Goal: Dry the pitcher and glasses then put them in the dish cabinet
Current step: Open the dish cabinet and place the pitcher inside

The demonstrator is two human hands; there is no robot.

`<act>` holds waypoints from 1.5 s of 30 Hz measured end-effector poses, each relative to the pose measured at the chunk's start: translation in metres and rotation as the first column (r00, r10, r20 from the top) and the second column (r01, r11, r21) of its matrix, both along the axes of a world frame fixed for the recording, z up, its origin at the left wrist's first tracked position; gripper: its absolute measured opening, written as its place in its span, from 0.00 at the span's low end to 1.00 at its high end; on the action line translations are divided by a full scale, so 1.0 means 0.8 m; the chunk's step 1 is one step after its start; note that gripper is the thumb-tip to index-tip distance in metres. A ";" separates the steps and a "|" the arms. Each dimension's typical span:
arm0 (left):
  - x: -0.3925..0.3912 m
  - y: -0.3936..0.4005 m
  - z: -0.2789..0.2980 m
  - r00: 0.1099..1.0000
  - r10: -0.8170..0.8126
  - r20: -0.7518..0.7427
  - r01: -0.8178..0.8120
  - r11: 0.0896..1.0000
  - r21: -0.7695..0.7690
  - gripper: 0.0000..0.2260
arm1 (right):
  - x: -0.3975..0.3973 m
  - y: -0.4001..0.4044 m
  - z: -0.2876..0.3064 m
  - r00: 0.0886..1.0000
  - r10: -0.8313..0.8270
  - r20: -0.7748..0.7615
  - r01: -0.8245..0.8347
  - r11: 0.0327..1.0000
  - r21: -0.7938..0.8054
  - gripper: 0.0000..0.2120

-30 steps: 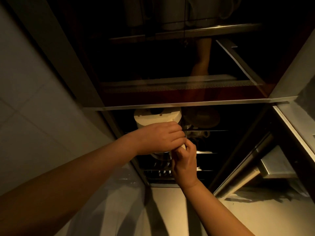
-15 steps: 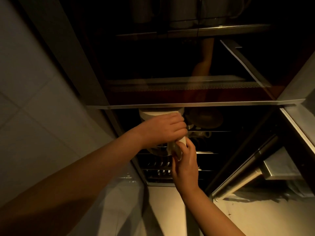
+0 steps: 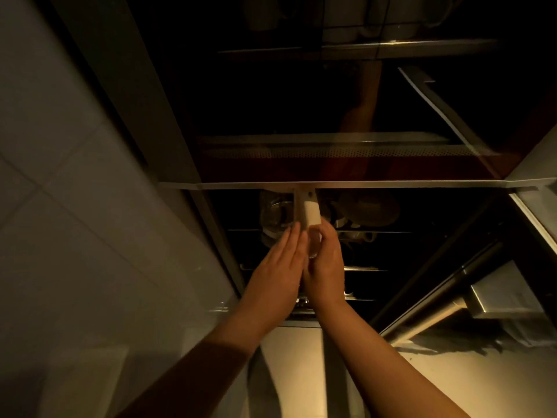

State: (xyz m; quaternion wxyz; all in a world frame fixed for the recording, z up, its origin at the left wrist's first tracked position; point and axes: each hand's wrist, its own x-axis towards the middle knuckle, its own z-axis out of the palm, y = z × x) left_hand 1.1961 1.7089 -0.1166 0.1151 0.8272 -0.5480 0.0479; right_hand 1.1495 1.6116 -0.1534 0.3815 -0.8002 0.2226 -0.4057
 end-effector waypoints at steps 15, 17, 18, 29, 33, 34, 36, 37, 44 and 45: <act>-0.010 -0.037 -0.012 0.957 0.059 -0.284 -0.049 0.998 0.042 0.40 | -0.004 -0.016 -0.002 0.988 -0.090 -0.123 0.124 0.946 0.299 0.22; -0.008 -0.043 -0.013 0.952 0.064 -0.299 -0.050 0.997 0.053 0.41 | -0.002 -0.024 -0.001 0.986 -0.075 -0.151 0.116 0.951 0.285 0.21; -0.008 -0.046 -0.014 0.951 0.064 -0.302 -0.051 0.997 0.052 0.41 | 0.000 -0.027 -0.001 0.984 -0.067 -0.165 0.111 0.955 0.275 0.21; -0.004 -0.044 -0.034 0.967 0.067 -0.246 -0.042 0.994 0.105 0.39 | -0.024 -0.012 -0.023 0.969 0.082 -0.232 -0.056 0.992 0.115 0.31; 0.002 -0.053 -0.032 0.968 0.054 -0.246 -0.013 0.986 0.168 0.41 | -0.023 -0.024 -0.024 0.960 0.110 -0.256 -0.077 0.988 0.134 0.31; 0.003 -0.056 -0.031 0.966 0.059 -0.251 -0.014 0.984 0.177 0.41 | -0.023 -0.028 -0.024 0.956 0.118 -0.268 -0.083 0.987 0.137 0.31; 0.005 -0.062 -0.031 0.964 0.075 -0.253 -0.025 0.980 0.195 0.41 | -0.021 -0.037 -0.024 0.942 0.142 -0.303 -0.105 0.985 0.135 0.31; 0.006 -0.065 -0.030 0.964 0.084 -0.251 -0.032 0.978 0.205 0.40 | -0.020 -0.042 -0.024 0.932 0.161 -0.326 -0.125 0.984 0.128 0.31; -0.002 -0.072 -0.028 0.944 0.146 -0.295 -0.093 0.978 0.187 0.36 | -0.023 -0.044 -0.027 0.901 0.219 -0.373 -0.184 0.974 0.129 0.33; -0.003 -0.072 -0.030 0.940 0.151 -0.305 -0.100 0.979 0.177 0.35 | -0.024 -0.042 -0.027 0.906 0.230 -0.356 -0.185 0.970 0.157 0.33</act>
